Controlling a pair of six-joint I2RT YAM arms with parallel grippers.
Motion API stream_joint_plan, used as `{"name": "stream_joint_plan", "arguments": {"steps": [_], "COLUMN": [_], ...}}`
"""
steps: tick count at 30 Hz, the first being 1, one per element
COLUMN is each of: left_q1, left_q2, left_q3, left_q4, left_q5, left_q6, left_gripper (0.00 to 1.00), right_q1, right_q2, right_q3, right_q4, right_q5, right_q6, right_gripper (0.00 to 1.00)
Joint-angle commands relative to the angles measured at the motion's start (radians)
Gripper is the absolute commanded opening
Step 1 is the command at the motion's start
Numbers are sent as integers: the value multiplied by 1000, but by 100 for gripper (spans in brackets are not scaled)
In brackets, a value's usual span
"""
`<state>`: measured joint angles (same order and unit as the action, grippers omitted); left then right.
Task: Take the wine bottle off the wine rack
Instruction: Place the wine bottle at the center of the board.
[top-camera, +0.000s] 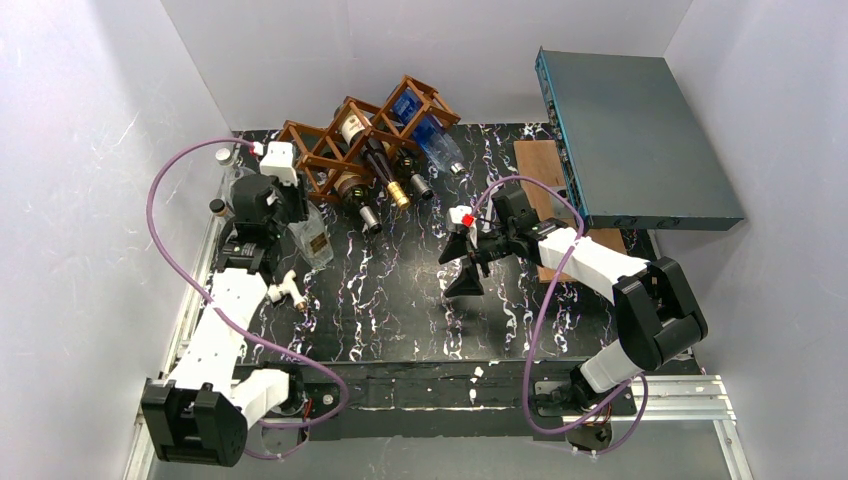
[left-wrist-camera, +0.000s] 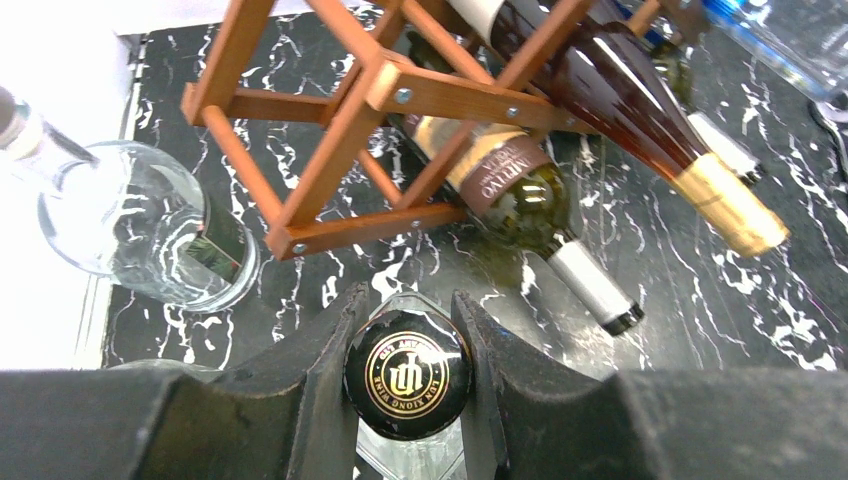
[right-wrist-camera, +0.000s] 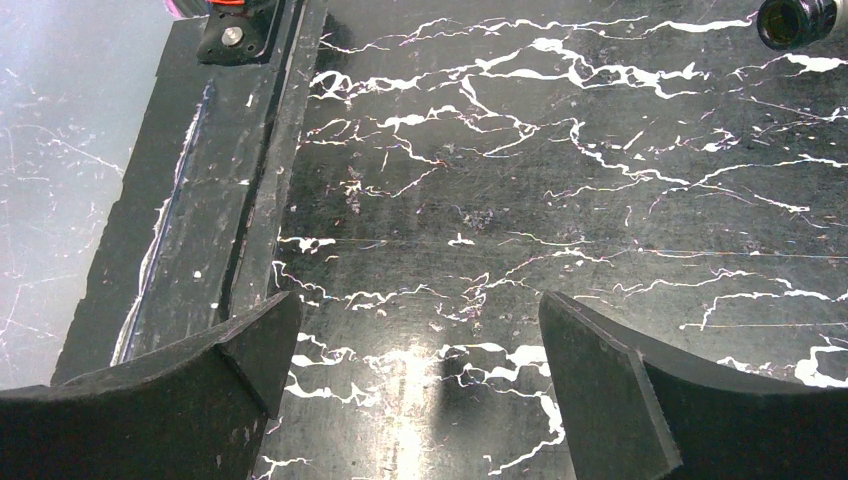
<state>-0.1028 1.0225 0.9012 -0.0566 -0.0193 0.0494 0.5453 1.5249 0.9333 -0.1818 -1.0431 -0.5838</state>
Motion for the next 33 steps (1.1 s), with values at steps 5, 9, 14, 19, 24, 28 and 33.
{"name": "stream_joint_plan", "arguments": {"steps": [5,9,14,19,24,28,33], "left_q1": [88,93,94,94,94,94,94], "left_q2": [44,39,15,-17,-90,-177,-271], "left_q3": [102,91,92,112,133,105,78], "left_q4": [147,147,116,65,-55,-90,-135], "left_q5": [7,-21,-40,-13,18,100,217], "left_q6": [-19,-40,-86,-130,-209,-259,-332], "left_gripper": [4,35,81,98,98,98,98], "right_q1": [-7,-10,-10,-11,-13,-15,-15], "right_q2": [-24,-22,-19,-17,-20,-19,-22], "right_q3": [31,32,33,39,49,60,65], "right_q4": [-13,-15,-20,-40,-86,-128,-156], "right_q5": [-25,-25,-23,-21,-12,-6,-5], "right_q6": [-28,-31,-35,-54,-106,-150,-180], "right_gripper": [99,98,98,99,98,98,98]}}
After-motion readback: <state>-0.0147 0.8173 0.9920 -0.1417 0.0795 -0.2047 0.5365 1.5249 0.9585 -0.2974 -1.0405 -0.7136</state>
